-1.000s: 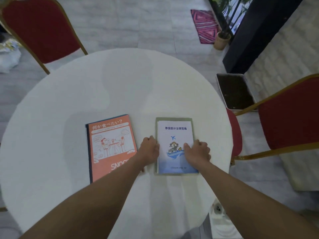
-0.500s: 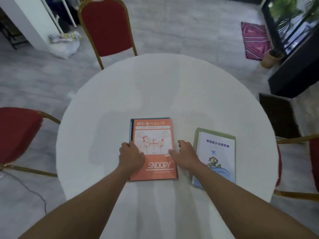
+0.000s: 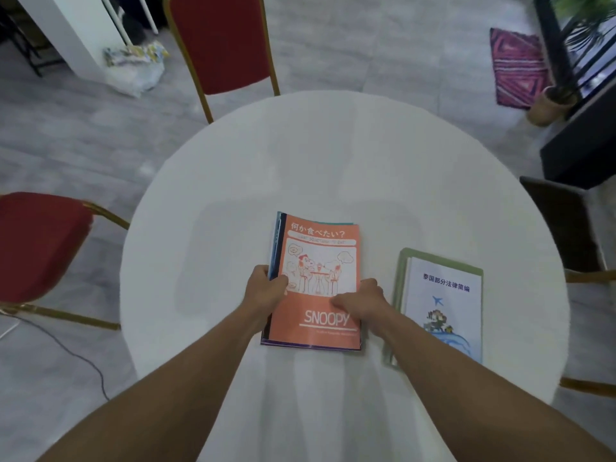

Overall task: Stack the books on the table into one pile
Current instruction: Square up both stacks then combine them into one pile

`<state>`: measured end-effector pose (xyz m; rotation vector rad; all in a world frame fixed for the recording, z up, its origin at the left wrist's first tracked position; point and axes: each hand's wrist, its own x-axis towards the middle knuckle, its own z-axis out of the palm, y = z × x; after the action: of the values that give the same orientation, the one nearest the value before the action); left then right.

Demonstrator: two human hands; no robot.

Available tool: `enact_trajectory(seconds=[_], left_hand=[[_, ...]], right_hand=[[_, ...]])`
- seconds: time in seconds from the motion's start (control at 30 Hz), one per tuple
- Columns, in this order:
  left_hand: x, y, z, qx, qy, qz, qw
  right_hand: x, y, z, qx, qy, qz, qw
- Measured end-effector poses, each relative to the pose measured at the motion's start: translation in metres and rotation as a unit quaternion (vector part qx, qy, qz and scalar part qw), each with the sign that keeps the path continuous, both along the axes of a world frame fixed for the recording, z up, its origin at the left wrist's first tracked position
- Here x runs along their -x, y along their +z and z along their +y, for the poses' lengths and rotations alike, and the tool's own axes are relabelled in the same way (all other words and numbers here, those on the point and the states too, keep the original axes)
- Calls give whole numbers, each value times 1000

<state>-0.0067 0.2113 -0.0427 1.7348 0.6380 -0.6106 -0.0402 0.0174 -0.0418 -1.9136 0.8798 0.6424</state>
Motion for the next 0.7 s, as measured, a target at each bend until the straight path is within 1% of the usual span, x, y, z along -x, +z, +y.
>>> enact_trajectory(seconds=[0.1, 0.17, 0.27, 0.33, 0.5, 0.6, 0.7], left_hand=[[-13, 4, -2, 12, -9, -24, 1000], [-25, 7, -8, 17, -10, -37, 999], [-52, 12, -22, 10, -33, -74, 997], [-77, 14, -36, -4, -67, -105, 992], [-141, 10, -74, -71, -164, -191, 965], [-173, -2, -92, -116, -214, -211, 947], [-188, -22, -103, -156, -261, -220, 927]], right_hand=[[-7, 1, -2, -64, -40, -19, 997], [-16, 3, -7, -93, -60, -50, 993], [-36, 9, -17, -71, -65, -98, 991], [-54, 11, -27, -52, -73, -126, 988], [-104, 11, -51, 11, -106, -184, 977], [-130, 7, -62, 53, -118, -195, 972], [-143, -4, -68, 111, -100, -153, 977]])
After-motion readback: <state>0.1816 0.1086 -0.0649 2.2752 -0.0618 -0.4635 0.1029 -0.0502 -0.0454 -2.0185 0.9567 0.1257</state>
